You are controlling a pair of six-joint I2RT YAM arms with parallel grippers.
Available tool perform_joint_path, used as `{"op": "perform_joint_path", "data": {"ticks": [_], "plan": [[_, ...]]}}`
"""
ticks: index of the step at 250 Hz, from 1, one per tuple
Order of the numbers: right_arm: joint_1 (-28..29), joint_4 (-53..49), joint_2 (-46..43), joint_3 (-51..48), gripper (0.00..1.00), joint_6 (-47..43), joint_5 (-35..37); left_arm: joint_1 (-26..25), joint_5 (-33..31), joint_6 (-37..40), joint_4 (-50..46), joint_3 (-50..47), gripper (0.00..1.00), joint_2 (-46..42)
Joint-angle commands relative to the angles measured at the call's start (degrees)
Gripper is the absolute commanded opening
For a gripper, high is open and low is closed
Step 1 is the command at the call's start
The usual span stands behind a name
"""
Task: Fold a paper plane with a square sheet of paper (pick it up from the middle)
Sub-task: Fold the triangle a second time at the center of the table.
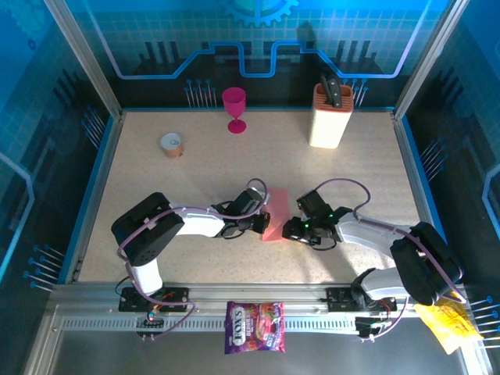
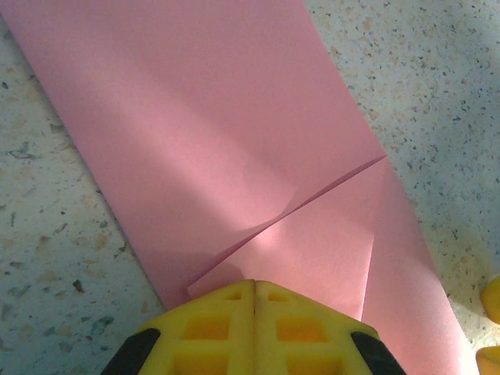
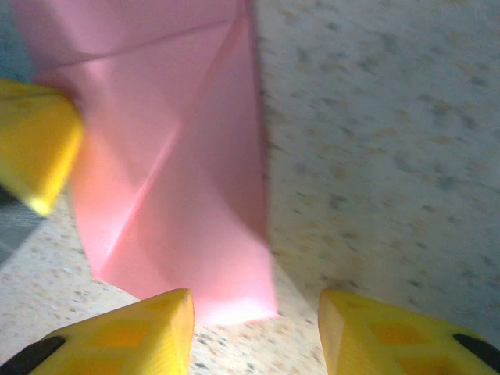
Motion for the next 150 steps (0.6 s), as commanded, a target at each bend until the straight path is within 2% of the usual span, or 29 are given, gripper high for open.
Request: {"op": "perform_joint_path", "data": {"ticks": [1, 83, 150], "plan": [[1.4, 8.5, -1.0, 0.3, 0.47, 0.6, 0.3, 0.3, 1.2, 0.1, -3.4, -1.8, 0.00, 2.2], [1.0, 10.6, 3.1, -0.6, 0.51, 1.1, 1.1, 0.3, 1.3, 0.2, -3.5, -1.8, 0.00, 2.3], [0.6, 11.0, 1.2, -3.9, 0.56, 2.3, 4.2, 0.3, 1.2, 0.4, -3.5, -2.2, 0.00, 2.1]]}}
